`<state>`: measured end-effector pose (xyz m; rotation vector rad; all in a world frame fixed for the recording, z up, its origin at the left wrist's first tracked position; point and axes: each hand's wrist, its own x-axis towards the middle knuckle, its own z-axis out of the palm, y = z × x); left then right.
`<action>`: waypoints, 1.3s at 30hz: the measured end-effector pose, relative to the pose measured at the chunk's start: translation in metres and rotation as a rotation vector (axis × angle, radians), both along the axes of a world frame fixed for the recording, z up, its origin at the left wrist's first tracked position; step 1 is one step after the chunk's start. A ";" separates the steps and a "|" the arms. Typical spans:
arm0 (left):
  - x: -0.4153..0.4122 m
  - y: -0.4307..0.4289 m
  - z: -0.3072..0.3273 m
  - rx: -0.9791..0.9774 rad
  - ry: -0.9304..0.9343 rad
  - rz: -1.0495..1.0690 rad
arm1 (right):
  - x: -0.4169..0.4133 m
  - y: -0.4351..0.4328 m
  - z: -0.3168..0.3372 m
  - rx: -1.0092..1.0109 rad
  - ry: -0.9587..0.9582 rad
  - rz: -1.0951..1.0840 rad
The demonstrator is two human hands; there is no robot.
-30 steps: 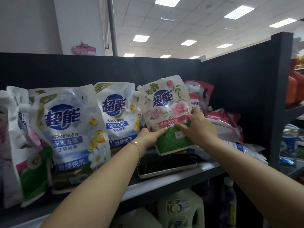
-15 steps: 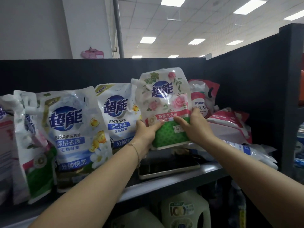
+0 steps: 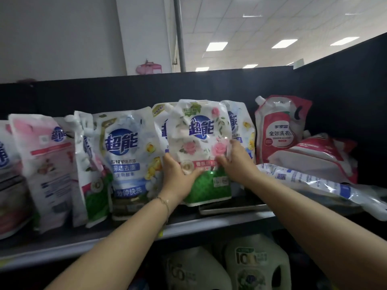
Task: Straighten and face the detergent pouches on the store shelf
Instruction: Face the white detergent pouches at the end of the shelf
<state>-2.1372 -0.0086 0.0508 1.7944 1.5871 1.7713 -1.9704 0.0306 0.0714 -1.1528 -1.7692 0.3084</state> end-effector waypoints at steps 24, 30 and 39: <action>0.027 -0.040 -0.002 0.147 0.628 0.041 | 0.038 -0.056 -0.012 0.098 -0.403 -0.169; 0.033 -0.040 -0.003 0.146 0.761 -0.021 | 0.039 -0.073 -0.018 0.082 -0.475 -0.216; 0.060 -0.027 -0.011 0.070 0.810 -0.125 | 0.076 -0.084 -0.026 0.096 -0.552 -0.309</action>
